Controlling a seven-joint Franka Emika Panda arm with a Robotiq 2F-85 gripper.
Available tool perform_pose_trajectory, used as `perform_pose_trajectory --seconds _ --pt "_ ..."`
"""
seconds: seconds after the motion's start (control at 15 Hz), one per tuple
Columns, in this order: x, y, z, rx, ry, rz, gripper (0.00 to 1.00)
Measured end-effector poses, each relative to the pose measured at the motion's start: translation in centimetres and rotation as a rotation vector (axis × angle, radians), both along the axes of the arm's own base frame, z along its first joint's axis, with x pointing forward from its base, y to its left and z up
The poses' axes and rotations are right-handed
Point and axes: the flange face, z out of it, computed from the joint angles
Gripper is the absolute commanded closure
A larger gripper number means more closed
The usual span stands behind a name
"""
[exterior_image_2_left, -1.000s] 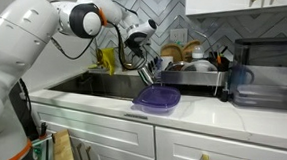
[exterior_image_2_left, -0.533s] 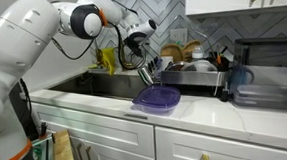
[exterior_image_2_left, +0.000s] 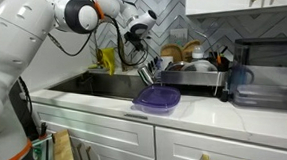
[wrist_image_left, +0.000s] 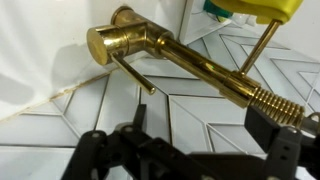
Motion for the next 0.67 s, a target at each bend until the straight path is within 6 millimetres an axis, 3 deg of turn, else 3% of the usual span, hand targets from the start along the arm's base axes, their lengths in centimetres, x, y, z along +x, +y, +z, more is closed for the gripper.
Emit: perform_pose_trajectory --seconds 0.4,0.67 --pt "-1.5 -4.5 7.0 -0.193 -0.036 -0.075 0.00" --pt "-4.3 -7.9 11.8 -0.299 -0.068 -0.058 0.00"
